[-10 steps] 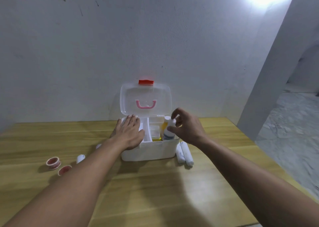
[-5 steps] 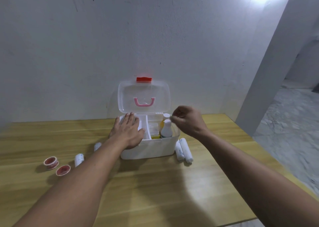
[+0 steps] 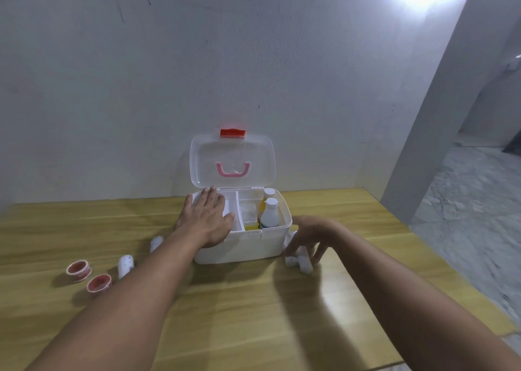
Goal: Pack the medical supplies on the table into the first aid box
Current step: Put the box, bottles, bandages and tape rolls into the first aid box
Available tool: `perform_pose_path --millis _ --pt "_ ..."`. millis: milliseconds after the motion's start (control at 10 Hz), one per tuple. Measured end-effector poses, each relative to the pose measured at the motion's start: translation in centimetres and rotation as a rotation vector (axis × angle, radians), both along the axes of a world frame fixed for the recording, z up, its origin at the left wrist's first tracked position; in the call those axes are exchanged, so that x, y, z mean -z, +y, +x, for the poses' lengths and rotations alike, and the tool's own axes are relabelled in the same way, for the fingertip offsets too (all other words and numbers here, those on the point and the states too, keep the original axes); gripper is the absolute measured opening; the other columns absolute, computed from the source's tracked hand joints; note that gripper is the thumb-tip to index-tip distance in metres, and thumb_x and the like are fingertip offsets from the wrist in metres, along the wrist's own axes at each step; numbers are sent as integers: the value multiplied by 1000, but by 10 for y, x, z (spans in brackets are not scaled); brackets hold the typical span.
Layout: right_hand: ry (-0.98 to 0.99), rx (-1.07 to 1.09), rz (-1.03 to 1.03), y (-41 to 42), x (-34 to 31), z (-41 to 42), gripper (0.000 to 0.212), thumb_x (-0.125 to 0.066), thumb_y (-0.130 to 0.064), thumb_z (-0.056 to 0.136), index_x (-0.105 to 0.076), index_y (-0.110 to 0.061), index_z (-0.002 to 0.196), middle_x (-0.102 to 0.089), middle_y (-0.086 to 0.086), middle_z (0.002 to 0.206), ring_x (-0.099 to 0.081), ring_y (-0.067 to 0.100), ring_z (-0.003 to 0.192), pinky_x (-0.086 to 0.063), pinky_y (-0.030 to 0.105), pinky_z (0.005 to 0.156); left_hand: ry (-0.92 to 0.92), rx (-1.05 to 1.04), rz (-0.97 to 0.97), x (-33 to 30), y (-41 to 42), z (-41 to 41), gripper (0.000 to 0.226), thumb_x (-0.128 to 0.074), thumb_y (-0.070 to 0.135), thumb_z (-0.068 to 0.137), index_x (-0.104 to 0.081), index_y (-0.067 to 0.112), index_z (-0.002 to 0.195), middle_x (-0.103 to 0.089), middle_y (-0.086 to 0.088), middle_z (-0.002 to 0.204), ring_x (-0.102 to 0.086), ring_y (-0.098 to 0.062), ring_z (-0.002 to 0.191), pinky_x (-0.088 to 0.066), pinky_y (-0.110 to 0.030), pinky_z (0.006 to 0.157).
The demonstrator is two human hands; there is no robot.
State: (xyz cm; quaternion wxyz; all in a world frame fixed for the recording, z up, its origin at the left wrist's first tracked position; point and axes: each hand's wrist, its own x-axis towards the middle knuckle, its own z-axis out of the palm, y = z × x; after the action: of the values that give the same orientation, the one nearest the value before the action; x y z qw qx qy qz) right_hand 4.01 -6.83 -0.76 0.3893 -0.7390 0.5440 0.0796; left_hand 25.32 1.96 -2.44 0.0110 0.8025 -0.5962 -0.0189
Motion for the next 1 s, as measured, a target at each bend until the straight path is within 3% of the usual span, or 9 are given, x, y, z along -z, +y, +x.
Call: perform_pose_path --millis 100,300,400,600,800,900,1000 --pt "5 7 4 -2 1 -1 78 -79 -4 71 -42 -28 136 -54 18 126 -64 40 100 -59 55 74 2 -1 -3 1 0 0 64 -13 44 99 0 14 154 13 -5 163 13 -17 150 8 -45 120" --pt "-209 160 -223 -7 3 -9 31 -71 -4 78 -54 -13 103 -60 17 98 -69 38 87 -59 55 59 5 0 -7 1 0 0 65 -13 46 99 0 15 154 13 -5 163 13 -17 150 7 -45 120" --pt "-322 199 -308 -10 -2 -16 23 -68 -2 77 -58 -12 96 -61 18 97 -70 39 78 -59 57 61 6 2 -17 2 -2 1 66 -13 47 99 -1 15 154 12 -5 163 12 -17 150 6 -46 120" --pt "-373 112 -371 -13 -12 -26 18 -70 -5 78 -59 -17 86 -59 13 96 -67 35 78 -60 55 63 12 -2 -24 3 -1 1 67 -13 49 98 -1 14 154 11 -5 163 12 -17 150 7 -46 121" --pt "-584 -9 -606 1 -68 -25 21 -67 1 81 -61 -19 87 -61 7 90 -57 18 78 -54 35 67 10 0 -23 2 0 0 67 -13 49 98 -1 14 154 11 -6 163 12 -18 150 7 -46 121" --pt "-726 -129 -654 20 -83 -10 22 -67 2 82 -61 -16 92 -61 1 90 -55 13 77 -50 27 68 7 -2 -13 0 0 0 67 -13 49 98 -1 14 154 12 -7 162 12 -18 150 6 -46 121" --pt "-732 -228 -661 31 -77 11 26 -69 2 81 -58 -19 94 -59 -3 94 -55 12 85 -52 25 73 17 -1 -19 -1 2 -1 67 -13 48 98 -1 13 154 11 -7 163 11 -18 150 6 -47 121"
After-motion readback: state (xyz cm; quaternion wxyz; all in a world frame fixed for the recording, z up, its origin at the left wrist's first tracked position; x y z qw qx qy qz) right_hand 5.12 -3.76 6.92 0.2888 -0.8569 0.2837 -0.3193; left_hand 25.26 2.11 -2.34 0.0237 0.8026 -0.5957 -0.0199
